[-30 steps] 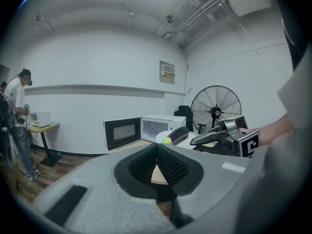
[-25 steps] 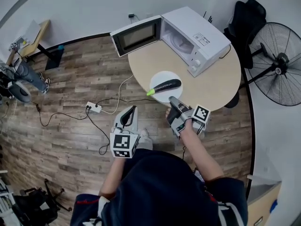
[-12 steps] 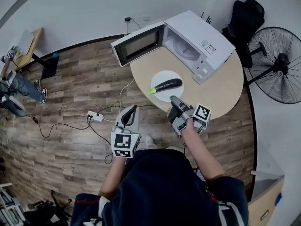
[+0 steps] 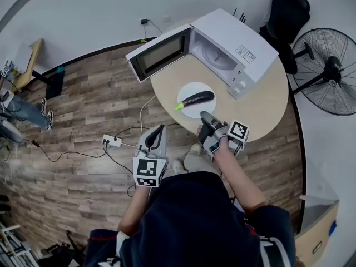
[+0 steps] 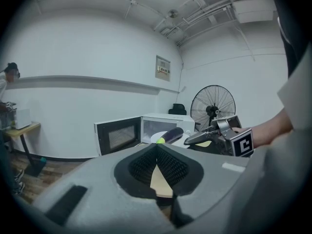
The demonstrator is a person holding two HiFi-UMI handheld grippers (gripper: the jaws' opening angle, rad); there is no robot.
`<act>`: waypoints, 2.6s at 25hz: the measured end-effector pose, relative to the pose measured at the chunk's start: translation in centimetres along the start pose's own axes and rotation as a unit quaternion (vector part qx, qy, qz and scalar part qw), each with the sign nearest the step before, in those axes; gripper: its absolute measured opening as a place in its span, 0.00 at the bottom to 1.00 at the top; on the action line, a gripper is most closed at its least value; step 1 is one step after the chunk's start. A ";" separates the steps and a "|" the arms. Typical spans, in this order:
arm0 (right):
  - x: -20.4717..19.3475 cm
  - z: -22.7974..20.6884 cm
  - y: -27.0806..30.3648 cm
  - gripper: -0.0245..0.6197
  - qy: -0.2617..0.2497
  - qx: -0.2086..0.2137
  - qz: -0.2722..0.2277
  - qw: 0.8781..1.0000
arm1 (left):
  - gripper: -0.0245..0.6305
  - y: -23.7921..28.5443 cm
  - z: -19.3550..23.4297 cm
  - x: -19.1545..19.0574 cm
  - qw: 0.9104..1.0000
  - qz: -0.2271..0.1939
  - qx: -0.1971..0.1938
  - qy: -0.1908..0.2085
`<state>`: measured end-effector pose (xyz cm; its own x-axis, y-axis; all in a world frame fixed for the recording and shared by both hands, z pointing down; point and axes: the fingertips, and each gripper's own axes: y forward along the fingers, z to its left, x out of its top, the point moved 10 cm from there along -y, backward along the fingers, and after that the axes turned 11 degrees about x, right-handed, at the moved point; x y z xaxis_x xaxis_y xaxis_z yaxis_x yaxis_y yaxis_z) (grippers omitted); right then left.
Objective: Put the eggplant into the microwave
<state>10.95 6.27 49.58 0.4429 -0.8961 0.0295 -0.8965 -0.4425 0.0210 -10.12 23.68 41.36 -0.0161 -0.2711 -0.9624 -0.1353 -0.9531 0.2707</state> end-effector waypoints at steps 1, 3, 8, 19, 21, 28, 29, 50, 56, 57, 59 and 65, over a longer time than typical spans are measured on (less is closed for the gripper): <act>0.3 -0.2 0.2 0.07 0.002 -0.001 0.000 1.000 | 0.06 0.4 -0.1 0.0 1.000 0.002 -0.002 0.002; 1.1 -0.4 0.9 0.07 0.005 -0.001 -0.001 1.000 | 0.06 1.5 -0.1 0.0 1.000 0.006 -0.002 0.006; 3.6 -0.8 3.2 0.08 0.007 -0.004 0.000 1.000 | 0.06 4.9 0.0 1.0 1.000 0.012 0.000 0.008; 10.5 -0.7 8.1 0.08 0.016 0.005 0.000 1.000 | 0.06 13.8 -1.4 4.6 0.999 0.013 -0.014 0.027; 11.4 -0.8 8.4 0.08 0.020 0.007 -0.002 1.000 | 0.06 14.7 -1.6 4.7 0.999 0.017 -0.013 0.027; 13.5 -1.4 9.3 0.08 0.025 -0.001 0.000 1.000 | 0.06 17.2 -2.5 4.9 0.999 0.028 -0.012 0.030; 13.7 -1.6 9.5 0.08 0.027 -0.002 -0.001 1.000 | 0.06 17.5 -2.6 4.8 0.999 0.032 -0.012 0.031; 15.1 -6.0 13.6 0.08 0.038 -0.002 -0.141 0.989 | 0.06 25.5 2.0 4.8 0.987 0.060 -0.133 0.072; 15.9 -7.6 15.1 0.08 0.042 -0.013 -0.194 0.980 | 0.06 27.1 3.4 4.2 0.981 0.081 -0.157 0.077; 16.1 -8.0 15.3 0.08 0.044 -0.014 -0.200 0.979 | 0.06 27.4 3.6 4.1 0.980 0.085 -0.160 0.079; 16.6 -8.7 15.9 0.08 0.049 -0.009 -0.211 0.976 | 0.06 27.9 3.9 4.0 0.979 0.091 -0.165 0.081; 18.1 -9.8 16.6 0.08 0.057 -0.014 -0.244 0.968 | 0.06 29.7 4.4 3.5 0.974 0.105 -0.180 0.090</act>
<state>4.19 -16.95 60.23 0.8125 -0.5705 0.1197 -0.5810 -0.8093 0.0864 -18.52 -5.02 45.91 0.1715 -0.4533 -0.8747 0.2092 -0.8508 0.4820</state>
